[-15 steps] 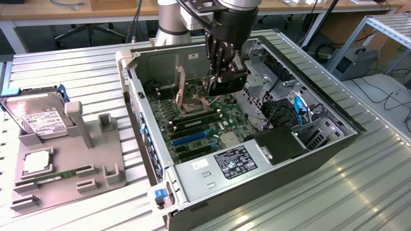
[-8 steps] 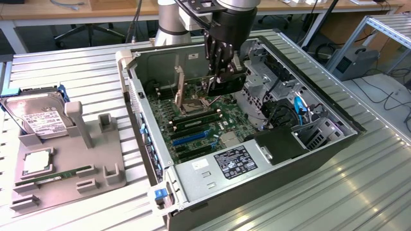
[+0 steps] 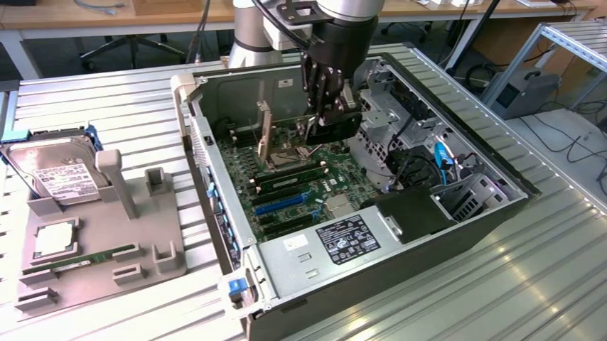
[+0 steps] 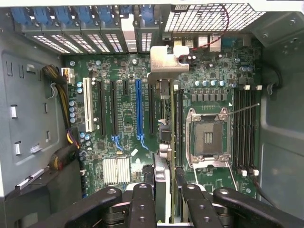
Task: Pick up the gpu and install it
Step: 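Insert the gpu into the slot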
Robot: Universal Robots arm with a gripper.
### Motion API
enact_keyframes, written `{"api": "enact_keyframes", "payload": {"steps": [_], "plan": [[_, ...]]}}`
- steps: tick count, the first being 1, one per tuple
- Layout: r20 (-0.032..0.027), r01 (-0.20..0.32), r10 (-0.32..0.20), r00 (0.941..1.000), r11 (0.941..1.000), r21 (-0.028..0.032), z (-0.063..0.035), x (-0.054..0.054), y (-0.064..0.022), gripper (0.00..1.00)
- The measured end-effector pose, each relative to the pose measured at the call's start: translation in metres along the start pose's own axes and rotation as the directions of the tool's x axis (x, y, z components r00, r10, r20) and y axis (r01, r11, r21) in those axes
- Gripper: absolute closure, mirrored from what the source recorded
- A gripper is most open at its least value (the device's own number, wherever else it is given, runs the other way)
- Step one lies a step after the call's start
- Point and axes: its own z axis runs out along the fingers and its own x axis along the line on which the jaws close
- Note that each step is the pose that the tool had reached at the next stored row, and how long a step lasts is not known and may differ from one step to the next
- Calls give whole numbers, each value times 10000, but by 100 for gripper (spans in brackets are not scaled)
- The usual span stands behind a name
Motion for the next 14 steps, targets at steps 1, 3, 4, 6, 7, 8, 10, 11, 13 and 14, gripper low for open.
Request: {"api": "enact_keyframes", "payload": {"steps": [1, 3, 4, 6, 7, 8, 10, 11, 13, 14], "plan": [[0, 0, 0, 10000, 10000, 0, 7, 1, 0, 73], [0, 0, 0, 10000, 10000, 0, 20, 2, 0, 73], [-1, 0, 0, 10000, 10000, 0, 29, 2, 1, 73], [-1, 0, 0, 10000, 10000, 0, 40, 3, 1, 73], [0, 0, 0, 10000, 10000, 0, 46, 3, 1, 73], [0, 1, -1, 10000, 10000, 0, 51, 3, 1, 73], [0, 0, 0, 10000, 10000, 0, 61, 4, 1, 73], [0, 0, 0, 10000, 10000, 0, 65, 4, 1, 73], [0, 0, 0, 10000, 10000, 0, 73, 5, 2, 73], [0, 0, 0, 10000, 10000, 0, 77, 5, 1, 73]]}}
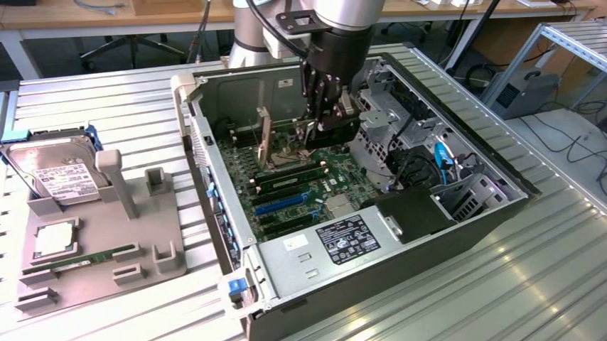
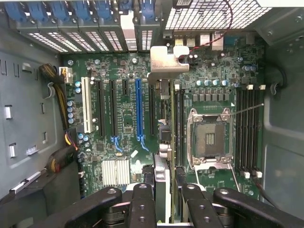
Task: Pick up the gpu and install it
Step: 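Insert the gpu into the slot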
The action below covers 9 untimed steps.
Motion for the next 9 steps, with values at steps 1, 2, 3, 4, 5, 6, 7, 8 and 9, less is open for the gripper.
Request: {"api": "enact_keyframes", "payload": {"steps": [1, 2, 3, 4, 5, 6, 7, 8, 9], "plan": [[1, 0, 0, 10000, 10000, 0, 5, 1, 0, 73], [0, 0, 0, 10000, 10000, 0, 9, 1, 0, 73], [0, 0, 0, 10000, 10000, 0, 13, 2, 0, 73], [0, 0, 0, 10000, 10000, 0, 22, 3, 0, 73], [-1, 0, 0, 10000, 10000, 0, 28, 4, 1, 73], [-1, 0, 0, 10000, 10000, 0, 33, 5, 1, 73], [0, 0, 0, 10000, 10000, 0, 37, 6, 1, 73], [0, 0, 0, 10000, 10000, 0, 41, 6, 1, 73], [0, 0, 0, 10000, 10000, 0, 45, 7, 1, 73]]}}
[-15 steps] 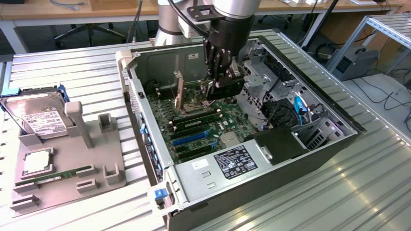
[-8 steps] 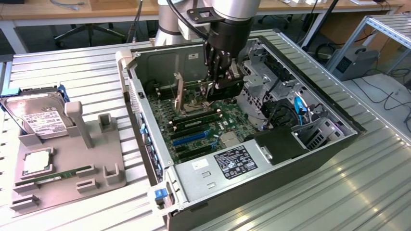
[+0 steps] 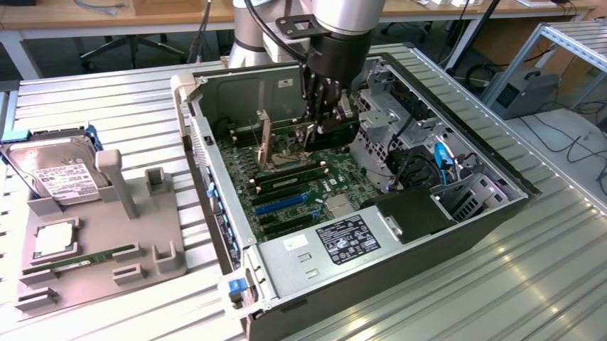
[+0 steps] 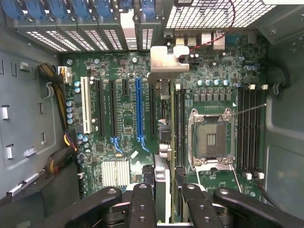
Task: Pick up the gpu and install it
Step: 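Insert the gpu into the slot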
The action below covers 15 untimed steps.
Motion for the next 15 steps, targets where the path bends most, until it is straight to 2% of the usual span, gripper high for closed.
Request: {"api": "enact_keyframes", "payload": {"steps": [15], "plan": [[0, 0, 0, 10000, 10000, 0, 63, 12, 1, 73]]}}
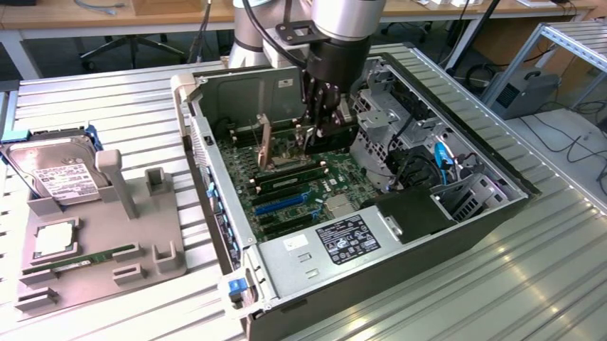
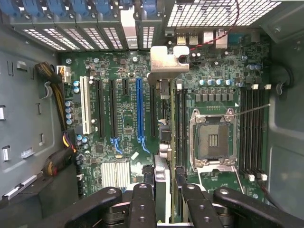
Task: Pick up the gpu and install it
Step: 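Insert the gpu into the slot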
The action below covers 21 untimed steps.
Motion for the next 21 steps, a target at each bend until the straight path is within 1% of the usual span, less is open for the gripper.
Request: {"api": "enact_keyframes", "payload": {"steps": [21], "plan": [[0, 0, 0, 10000, 10000, 0, 76, 12, 1, 73]]}}
